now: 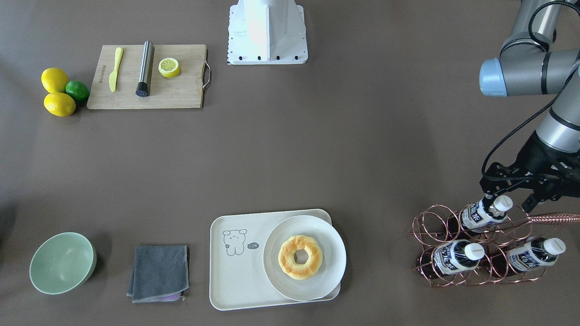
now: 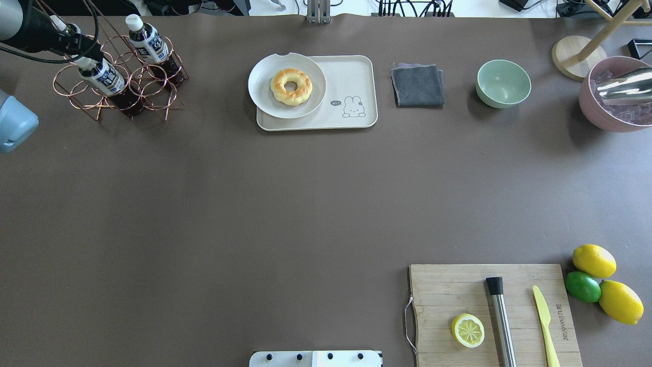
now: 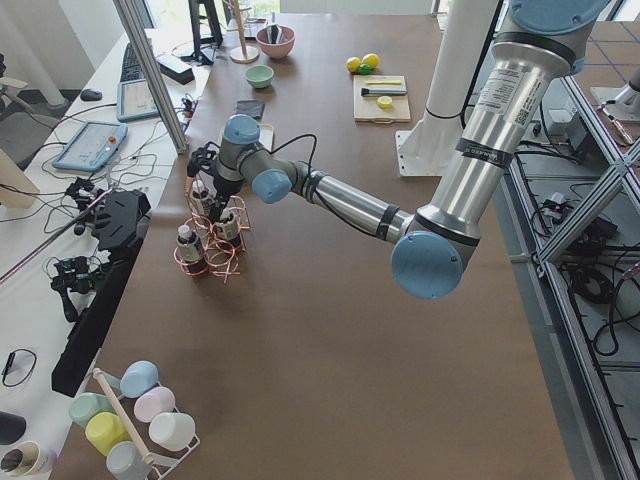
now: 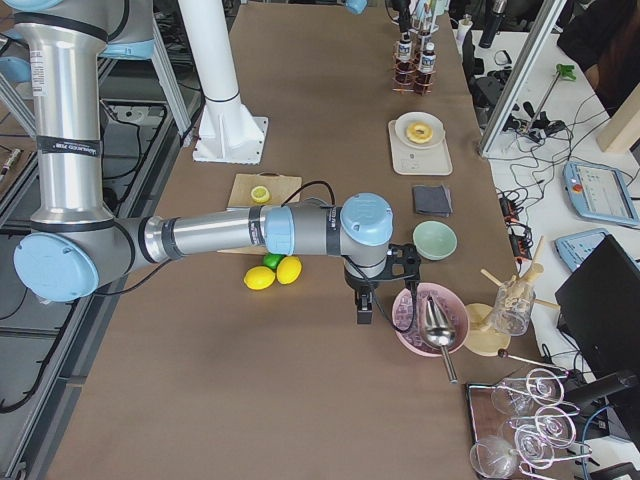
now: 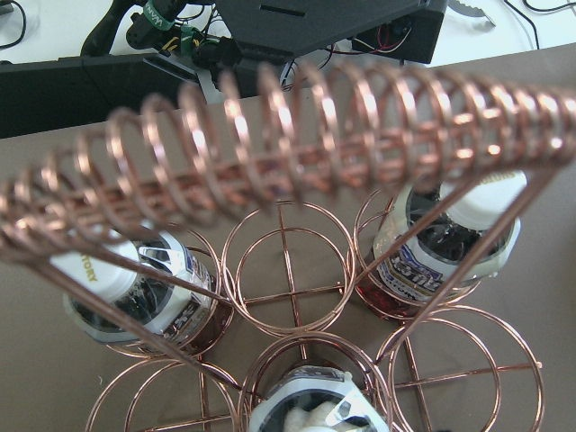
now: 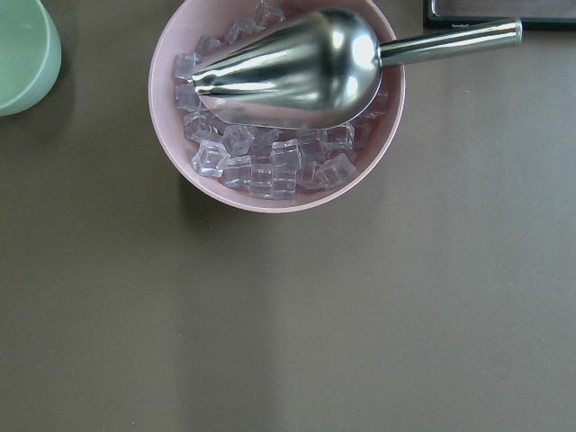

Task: Place tea on tray
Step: 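Reach the left gripper over the copper rack toward a dark bottle, then lower the left gripper around the bottle's white cap and close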

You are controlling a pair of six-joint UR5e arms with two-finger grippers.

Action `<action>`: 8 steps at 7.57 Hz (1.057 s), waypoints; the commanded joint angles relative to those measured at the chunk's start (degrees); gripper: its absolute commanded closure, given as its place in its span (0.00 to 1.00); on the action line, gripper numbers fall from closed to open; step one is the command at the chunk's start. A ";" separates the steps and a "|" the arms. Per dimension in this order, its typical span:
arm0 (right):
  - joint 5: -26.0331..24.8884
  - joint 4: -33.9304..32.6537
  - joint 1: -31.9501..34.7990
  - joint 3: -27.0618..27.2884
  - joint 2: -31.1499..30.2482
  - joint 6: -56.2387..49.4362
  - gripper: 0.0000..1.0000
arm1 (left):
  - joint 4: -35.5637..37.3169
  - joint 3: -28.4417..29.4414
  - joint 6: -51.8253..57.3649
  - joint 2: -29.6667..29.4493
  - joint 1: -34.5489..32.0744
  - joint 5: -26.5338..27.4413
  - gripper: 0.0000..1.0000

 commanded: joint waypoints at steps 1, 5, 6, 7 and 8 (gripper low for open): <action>-0.06 0.00 0.00 0.07 0.10 0.00 0.00 | -0.69 0.57 0.22 -0.05 0.00 -0.05 0.15; -0.14 0.09 0.00 -0.19 0.10 0.00 0.00 | -0.95 0.14 -0.13 0.47 0.00 -0.57 0.16; -0.06 0.00 0.00 -0.19 -0.08 0.00 0.00 | -0.86 -0.47 -0.13 0.82 0.09 -0.57 0.16; 0.03 0.09 0.00 -0.10 -0.17 0.00 0.00 | -0.86 -1.61 -0.22 1.70 0.09 -0.66 0.16; 0.12 0.00 0.00 -0.01 -0.25 -0.09 0.00 | -0.86 -1.71 -0.22 1.88 0.09 -0.66 0.17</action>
